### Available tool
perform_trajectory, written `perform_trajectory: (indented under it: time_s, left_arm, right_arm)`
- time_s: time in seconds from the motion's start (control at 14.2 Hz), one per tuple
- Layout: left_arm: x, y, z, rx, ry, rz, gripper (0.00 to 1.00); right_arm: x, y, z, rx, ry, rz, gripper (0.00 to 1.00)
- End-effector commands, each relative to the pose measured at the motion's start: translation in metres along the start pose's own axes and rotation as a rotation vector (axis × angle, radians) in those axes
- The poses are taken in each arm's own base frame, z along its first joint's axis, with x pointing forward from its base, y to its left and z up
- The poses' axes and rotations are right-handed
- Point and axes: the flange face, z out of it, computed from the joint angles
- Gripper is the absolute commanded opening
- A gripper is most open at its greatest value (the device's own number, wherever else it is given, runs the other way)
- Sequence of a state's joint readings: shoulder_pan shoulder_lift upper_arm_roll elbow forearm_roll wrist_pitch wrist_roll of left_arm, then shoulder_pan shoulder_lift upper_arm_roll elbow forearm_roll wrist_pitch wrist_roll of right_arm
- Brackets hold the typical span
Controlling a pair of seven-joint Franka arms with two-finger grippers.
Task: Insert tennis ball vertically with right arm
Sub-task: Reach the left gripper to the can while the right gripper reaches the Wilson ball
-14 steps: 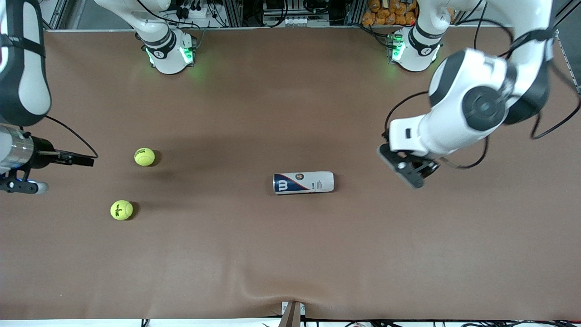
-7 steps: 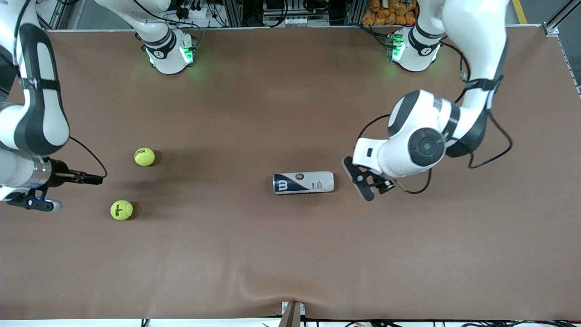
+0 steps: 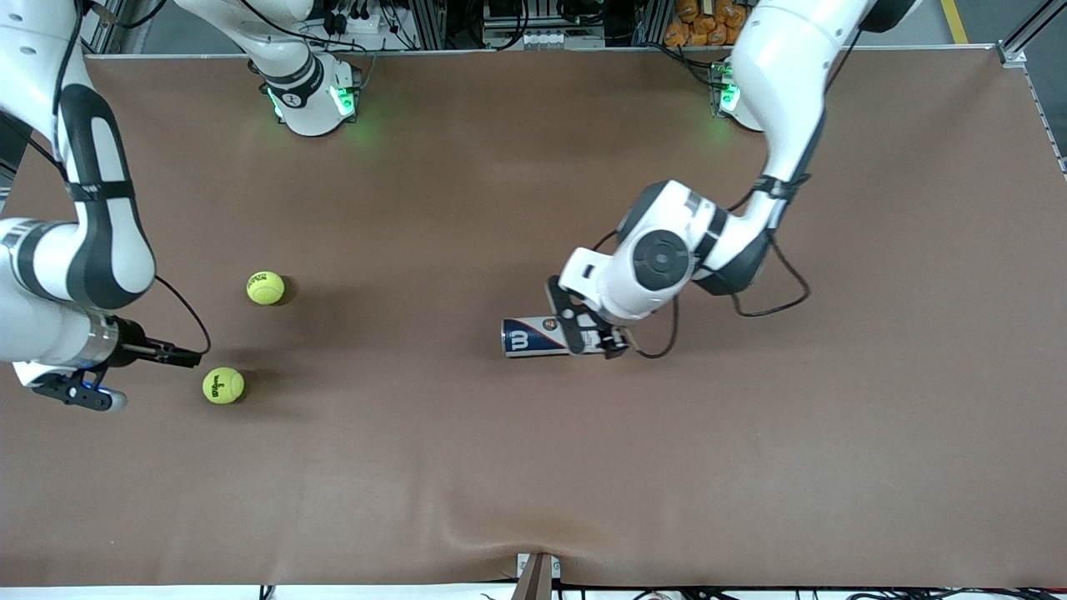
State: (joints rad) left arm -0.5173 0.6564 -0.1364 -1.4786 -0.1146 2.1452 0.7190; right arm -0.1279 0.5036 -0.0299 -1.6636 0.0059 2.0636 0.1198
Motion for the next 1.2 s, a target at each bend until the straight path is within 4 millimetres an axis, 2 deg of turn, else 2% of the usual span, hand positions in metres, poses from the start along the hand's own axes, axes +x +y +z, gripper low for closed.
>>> perform_trajectory:
  time_s: [0.0,0.14,0.21,0.28,0.49,0.63,0.7,0.92,1.13]
  left_arm:
    - [-0.001,-0.012,0.013,0.041,-0.018,0.062,1.0]
    - [0.009,-0.005,0.03,0.061,0.004,0.082,1.0]
    - [0.017,0.006,0.036,0.063,0.001,0.101,1.0]
    - [0.019,0.008,0.039,0.063,-0.002,0.106,1.0]
    - [0.018,0.007,0.058,0.088,-0.017,0.134,1.0]
    - [0.013,0.001,0.06,0.099,-0.025,0.143,1.0]
    - [0.012,0.0,0.063,0.1,-0.031,0.154,1.0]
    - [0.015,0.012,0.087,0.122,-0.065,0.211,1.0]
    - [0.018,0.017,0.088,0.13,-0.059,0.219,1.0]
  right_arm:
    - [0.015,-0.007,0.021,0.006,0.003,0.031,1.0]
    - [0.023,-0.008,0.043,0.023,-0.007,0.044,1.0]
    - [0.027,-0.009,0.049,0.043,0.007,0.056,1.0]
    - [0.029,-0.011,0.053,0.053,0.021,0.061,1.0]
    - [0.026,-0.032,0.071,0.047,0.002,0.032,1.0]
    - [0.026,-0.037,0.081,0.044,0.008,0.028,1.0]
    - [0.026,-0.037,0.085,0.04,0.015,0.023,1.0]
    - [0.027,-0.036,0.093,0.03,0.011,0.009,1.0]
    - [0.028,-0.033,0.096,0.029,0.017,0.008,1.0]
